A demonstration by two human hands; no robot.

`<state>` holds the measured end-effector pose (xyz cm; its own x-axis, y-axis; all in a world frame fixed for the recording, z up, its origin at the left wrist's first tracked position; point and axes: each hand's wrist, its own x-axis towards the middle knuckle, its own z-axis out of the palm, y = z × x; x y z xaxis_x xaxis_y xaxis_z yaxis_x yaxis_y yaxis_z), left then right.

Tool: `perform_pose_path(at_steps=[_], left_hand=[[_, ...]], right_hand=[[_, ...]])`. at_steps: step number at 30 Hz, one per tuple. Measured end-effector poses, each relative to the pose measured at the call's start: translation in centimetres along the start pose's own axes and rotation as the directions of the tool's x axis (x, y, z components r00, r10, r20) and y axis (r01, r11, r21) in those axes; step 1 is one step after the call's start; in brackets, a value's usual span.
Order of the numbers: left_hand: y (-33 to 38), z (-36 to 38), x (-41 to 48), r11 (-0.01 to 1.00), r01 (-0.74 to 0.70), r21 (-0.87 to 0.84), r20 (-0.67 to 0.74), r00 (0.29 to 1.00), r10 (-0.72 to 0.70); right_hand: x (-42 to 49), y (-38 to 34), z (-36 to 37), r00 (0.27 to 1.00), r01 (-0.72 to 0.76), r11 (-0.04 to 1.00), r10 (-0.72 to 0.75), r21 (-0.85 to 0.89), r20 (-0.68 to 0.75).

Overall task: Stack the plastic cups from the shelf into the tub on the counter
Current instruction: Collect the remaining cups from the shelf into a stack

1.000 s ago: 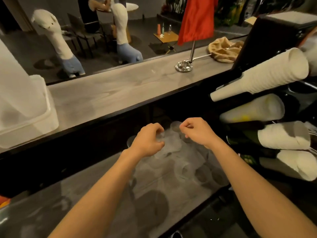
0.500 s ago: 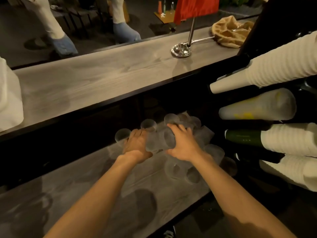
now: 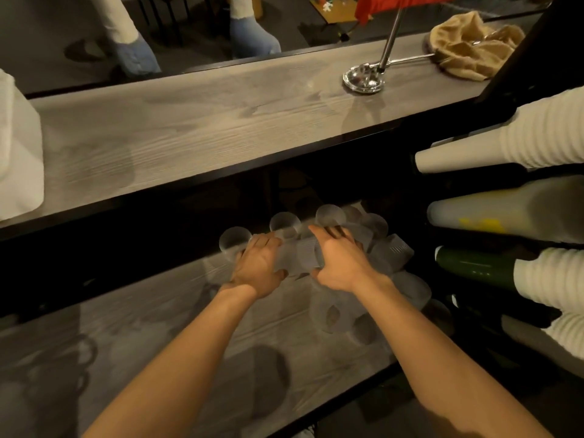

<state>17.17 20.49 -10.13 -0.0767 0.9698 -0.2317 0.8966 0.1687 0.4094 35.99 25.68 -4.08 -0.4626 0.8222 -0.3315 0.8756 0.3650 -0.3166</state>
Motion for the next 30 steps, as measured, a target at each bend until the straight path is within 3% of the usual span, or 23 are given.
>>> perform_pose_path(at_steps=[8,14,18,22,26,30], left_hand=[[1.0,-2.6,-1.4,0.977,0.033,-0.213,-0.072,0.996,-0.049],[0.4,-4.8,-3.3,0.938,-0.054,-0.343,-0.196,0.980,-0.015],[-1.2,-4.8,-5.4,0.937,-0.059,-0.345,-0.167,0.986,0.001],[-3.0,-3.8,-7.4,0.968,0.011,-0.252,-0.092,0.995,-0.036],[-3.7,-2.5,-9.0,0.931,0.233,-0.280,0.026,0.972,-0.236],[-4.4,-0.8,-10.4,0.908,0.306,-0.285,0.074,0.952,-0.298]], right_hand=[[-0.8,-0.5,-1.8,0.991,0.083,0.961,-0.053,0.264,-0.120],[-2.0,-2.5,-2.4,0.980,0.168,0.931,-0.122,0.324,-0.158],[-2.8,-4.2,-1.7,0.978,0.185,0.922,-0.141,0.339,-0.151],[-3.4,-6.2,-0.4,0.974,0.219,0.915,-0.184,0.338,-0.133],[-4.1,-7.8,1.8,0.976,0.218,0.908,-0.199,0.357,-0.088],[-4.8,-8.5,3.9,0.970,0.234,0.908,-0.243,0.347,-0.016]])
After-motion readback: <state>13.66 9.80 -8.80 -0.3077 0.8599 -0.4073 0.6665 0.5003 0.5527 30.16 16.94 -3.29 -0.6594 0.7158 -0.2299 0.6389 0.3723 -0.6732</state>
